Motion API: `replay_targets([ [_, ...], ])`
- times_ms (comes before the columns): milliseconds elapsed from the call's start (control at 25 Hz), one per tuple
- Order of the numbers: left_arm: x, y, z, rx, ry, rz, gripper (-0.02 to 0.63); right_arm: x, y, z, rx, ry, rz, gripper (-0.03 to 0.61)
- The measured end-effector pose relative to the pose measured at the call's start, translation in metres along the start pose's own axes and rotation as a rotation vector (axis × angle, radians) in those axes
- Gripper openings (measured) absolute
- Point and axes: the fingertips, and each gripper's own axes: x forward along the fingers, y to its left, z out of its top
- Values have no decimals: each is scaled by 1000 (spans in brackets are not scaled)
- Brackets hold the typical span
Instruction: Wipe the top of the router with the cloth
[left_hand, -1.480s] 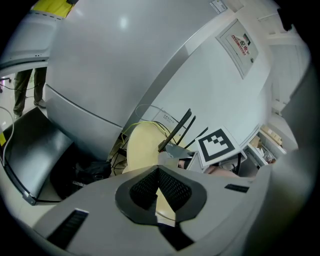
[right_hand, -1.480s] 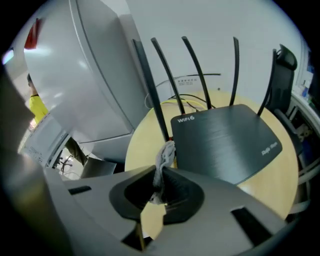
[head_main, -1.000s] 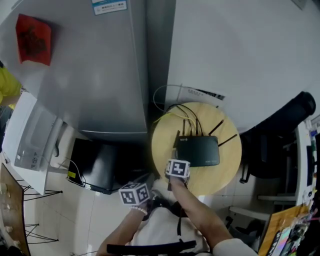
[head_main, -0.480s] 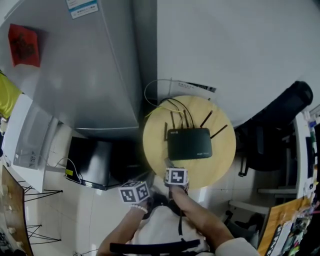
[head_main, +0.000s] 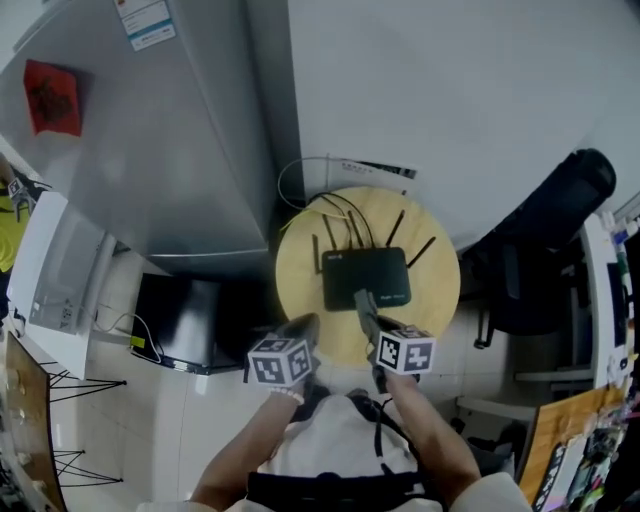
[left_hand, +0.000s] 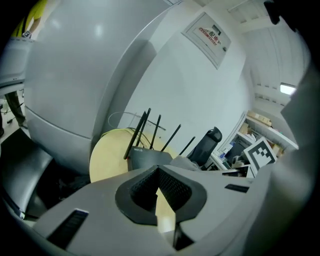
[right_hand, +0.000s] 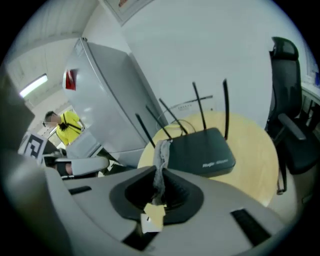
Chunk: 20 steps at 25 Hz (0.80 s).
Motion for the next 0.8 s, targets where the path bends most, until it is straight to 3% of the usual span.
replay_targets([
  [160, 1, -29, 29, 63, -52, -30, -2, -55, -18, 43, 15, -153, -1, 41],
  [360, 0, -63, 41, 100, -79, -79, -2, -104, -40, 60, 87, -269, -8, 41],
  [800, 6, -95, 3, 124, -11, -116, -2, -113, -51, 29, 120, -282, -7, 37],
])
